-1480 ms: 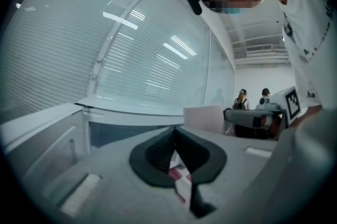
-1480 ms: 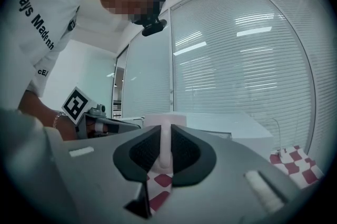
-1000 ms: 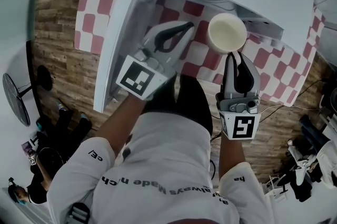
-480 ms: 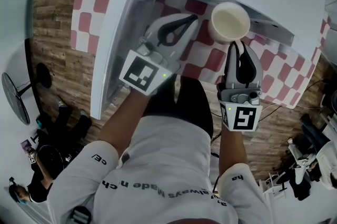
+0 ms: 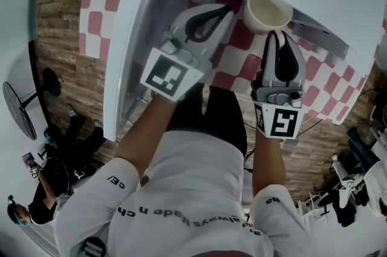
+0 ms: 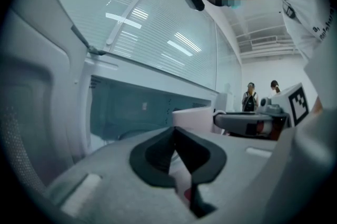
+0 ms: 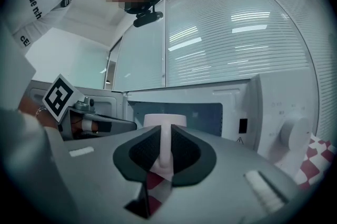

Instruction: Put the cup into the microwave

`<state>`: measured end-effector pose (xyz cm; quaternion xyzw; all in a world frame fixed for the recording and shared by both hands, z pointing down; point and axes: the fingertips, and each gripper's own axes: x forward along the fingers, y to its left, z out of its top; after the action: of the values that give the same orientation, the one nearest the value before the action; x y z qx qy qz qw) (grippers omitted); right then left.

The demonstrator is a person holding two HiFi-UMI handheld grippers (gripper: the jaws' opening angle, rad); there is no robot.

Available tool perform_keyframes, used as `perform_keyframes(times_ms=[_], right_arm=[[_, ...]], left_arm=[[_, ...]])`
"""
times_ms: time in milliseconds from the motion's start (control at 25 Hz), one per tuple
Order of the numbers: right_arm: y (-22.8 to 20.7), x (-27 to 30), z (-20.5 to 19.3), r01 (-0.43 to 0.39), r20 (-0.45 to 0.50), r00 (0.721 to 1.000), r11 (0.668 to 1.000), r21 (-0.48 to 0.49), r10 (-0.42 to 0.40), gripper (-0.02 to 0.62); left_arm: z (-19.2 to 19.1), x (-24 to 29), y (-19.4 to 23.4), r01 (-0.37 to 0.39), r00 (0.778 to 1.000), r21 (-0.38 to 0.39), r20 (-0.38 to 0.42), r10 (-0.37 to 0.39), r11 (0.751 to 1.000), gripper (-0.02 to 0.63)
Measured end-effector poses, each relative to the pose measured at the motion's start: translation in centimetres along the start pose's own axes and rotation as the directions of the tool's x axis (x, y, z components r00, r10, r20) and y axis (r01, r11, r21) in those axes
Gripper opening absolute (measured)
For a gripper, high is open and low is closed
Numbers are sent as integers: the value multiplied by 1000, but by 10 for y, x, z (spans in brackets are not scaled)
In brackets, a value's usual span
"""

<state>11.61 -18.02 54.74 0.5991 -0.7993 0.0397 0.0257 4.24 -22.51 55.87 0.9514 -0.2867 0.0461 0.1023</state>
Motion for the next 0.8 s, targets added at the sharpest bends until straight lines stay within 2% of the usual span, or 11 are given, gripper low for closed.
perform_keyframes(times_ms=[800], right_arm=[[-24, 62, -8, 2, 44, 999, 1000, 0, -2, 38]], left_arm=[[-8, 33, 43, -65, 998, -24, 8, 65, 998, 5]])
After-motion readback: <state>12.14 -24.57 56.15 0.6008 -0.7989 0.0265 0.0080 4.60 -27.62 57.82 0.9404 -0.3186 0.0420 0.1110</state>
